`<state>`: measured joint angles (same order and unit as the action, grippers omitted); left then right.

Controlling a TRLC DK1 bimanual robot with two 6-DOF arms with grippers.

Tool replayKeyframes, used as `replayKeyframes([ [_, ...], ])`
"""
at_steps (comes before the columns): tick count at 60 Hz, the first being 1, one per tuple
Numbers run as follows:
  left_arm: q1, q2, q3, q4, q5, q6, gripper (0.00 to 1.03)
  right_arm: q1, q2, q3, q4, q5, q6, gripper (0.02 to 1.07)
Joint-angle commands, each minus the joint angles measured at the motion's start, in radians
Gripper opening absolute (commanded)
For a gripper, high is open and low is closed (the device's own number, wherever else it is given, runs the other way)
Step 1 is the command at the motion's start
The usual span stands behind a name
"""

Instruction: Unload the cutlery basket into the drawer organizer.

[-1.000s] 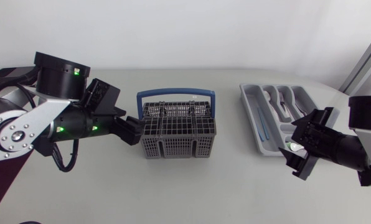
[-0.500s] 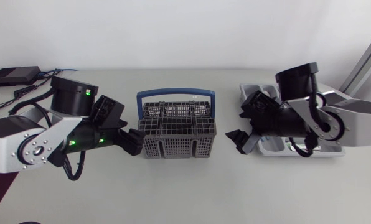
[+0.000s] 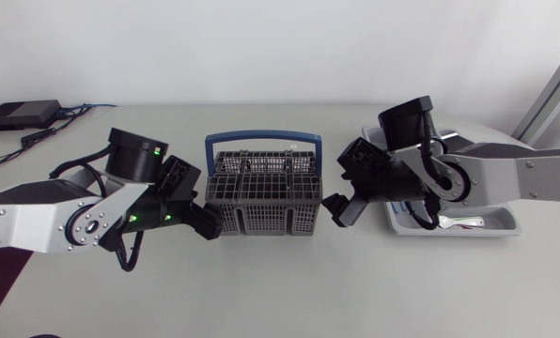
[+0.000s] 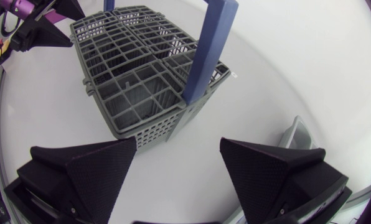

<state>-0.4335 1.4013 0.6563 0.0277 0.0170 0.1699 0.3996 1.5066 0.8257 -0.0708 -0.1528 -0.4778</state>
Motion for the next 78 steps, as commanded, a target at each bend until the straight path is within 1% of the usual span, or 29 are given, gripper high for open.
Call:
replayKeyframes([
  [1, 0.012, -0.015, 0.019, -0.003, -0.006, 0.023, 0.99, 0.002, 0.027, 0.036, 0.023, 0.004, 0.028, 0.99],
  [11, 0.019, -0.024, 0.016, -0.012, -0.006, 0.036, 0.99, 0.002, 0.027, 0.032, 0.022, 0.047, 0.030, 0.99],
  [23, 0.058, -0.108, -0.011, -0.046, -0.003, 0.060, 0.99, -0.021, -0.112, -0.073, 0.011, 0.079, 0.010, 0.99],
  [28, 0.061, -0.114, -0.024, -0.025, -0.002, 0.065, 0.99, -0.025, -0.152, -0.091, -0.012, 0.081, 0.004, 0.99],
  [33, 0.061, -0.071, -0.020, 0.005, -0.002, 0.065, 0.99, -0.021, -0.172, -0.102, -0.021, 0.090, 0.005, 0.99],
  [39, 0.055, -0.067, -0.018, 0.001, -0.002, 0.063, 0.99, 0.002, -0.190, -0.105, -0.032, 0.110, 0.010, 0.99],
  [45, 0.042, -0.134, -0.043, -0.035, -0.002, 0.057, 0.99, 0.027, -0.215, -0.115, -0.046, 0.137, 0.018, 0.99],
  [50, 0.033, -0.206, -0.066, -0.074, -0.002, 0.057, 0.99, 0.031, -0.249, -0.125, -0.057, 0.141, 0.024, 0.99],
  [54, 0.032, -0.308, -0.092, -0.107, -0.002, 0.056, 0.99, 0.031, -0.316, -0.137, -0.069, 0.150, 0.027, 1.00],
  [56, 0.036, -0.352, -0.103, -0.112, -0.002, 0.054, 0.99, 0.031, -0.341, -0.142, -0.069, 0.157, 0.027, 1.00],
  [58, 0.042, -0.390, -0.113, -0.114, -0.002, 0.052, 0.99, 0.031, -0.364, -0.143, -0.070, 0.160, 0.025, 1.03],
  [68, 0.076, -0.513, -0.153, -0.118, -0.002, 0.054, 0.99, 0.015, -0.476, -0.178, -0.086, 0.177, 0.018, 1.03],
  [78, 0.113, -0.619, -0.190, -0.129, -0.002, 0.057, 0.99, -0.044, -0.602, -0.232, -0.095, 0.197, 0.018, 1.03],
])
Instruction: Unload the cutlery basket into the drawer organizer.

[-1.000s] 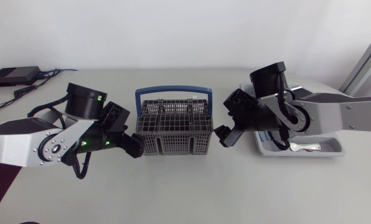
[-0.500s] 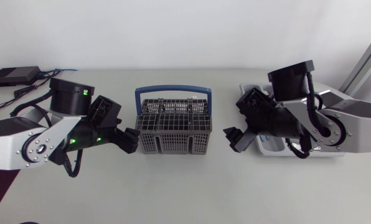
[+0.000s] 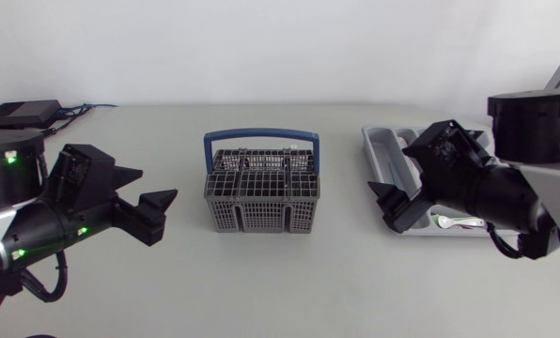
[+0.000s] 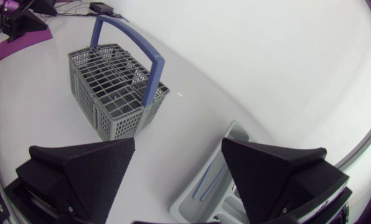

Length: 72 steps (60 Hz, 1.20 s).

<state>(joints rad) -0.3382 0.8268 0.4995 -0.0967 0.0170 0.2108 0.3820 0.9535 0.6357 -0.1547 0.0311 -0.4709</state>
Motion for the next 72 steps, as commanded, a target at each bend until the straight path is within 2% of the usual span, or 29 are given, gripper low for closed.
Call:
replayKeyframes([
  [1, 0.024, -0.063, -0.039, -0.005, -0.002, 0.016, 0.99, -0.032, -0.061, -0.047, -0.013, 0.016, 0.012, 1.03],
  [31, 0.148, -0.446, -0.179, -0.047, -0.003, 0.041, 0.99, -0.231, -0.458, -0.239, -0.004, 0.022, 0.030, 1.03],
  [72, 0.298, -0.747, -0.432, 0.067, -0.014, -0.158, 0.98, -0.350, -0.850, -0.553, 0.121, -0.020, 0.379, 1.03],
])
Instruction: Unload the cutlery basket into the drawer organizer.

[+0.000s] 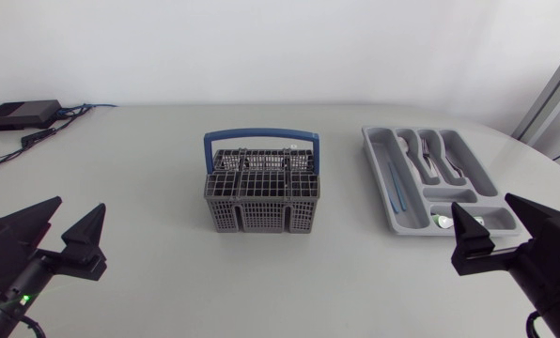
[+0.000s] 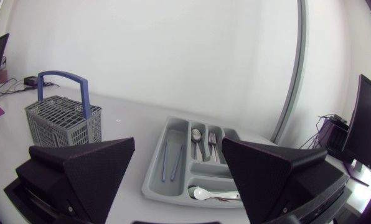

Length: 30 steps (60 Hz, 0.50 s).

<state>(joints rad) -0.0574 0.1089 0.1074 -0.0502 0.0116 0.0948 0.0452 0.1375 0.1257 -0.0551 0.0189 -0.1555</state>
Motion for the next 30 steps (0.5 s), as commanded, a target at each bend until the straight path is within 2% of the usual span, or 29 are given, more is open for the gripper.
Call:
replayKeyframes([
  [1, 0.022, -0.038, -0.048, 0.024, -0.009, -0.048, 0.98, -0.017, -0.046, -0.052, 0.026, -0.009, 0.074, 1.03],
  [11, 0.057, -0.109, -0.107, 0.050, -0.012, -0.095, 0.98, -0.045, -0.138, -0.126, 0.055, -0.019, 0.155, 1.03],
  [30, 0.057, -0.109, -0.107, 0.050, -0.012, -0.095, 0.98, -0.045, -0.138, -0.126, 0.055, -0.019, 0.155, 1.03],
])
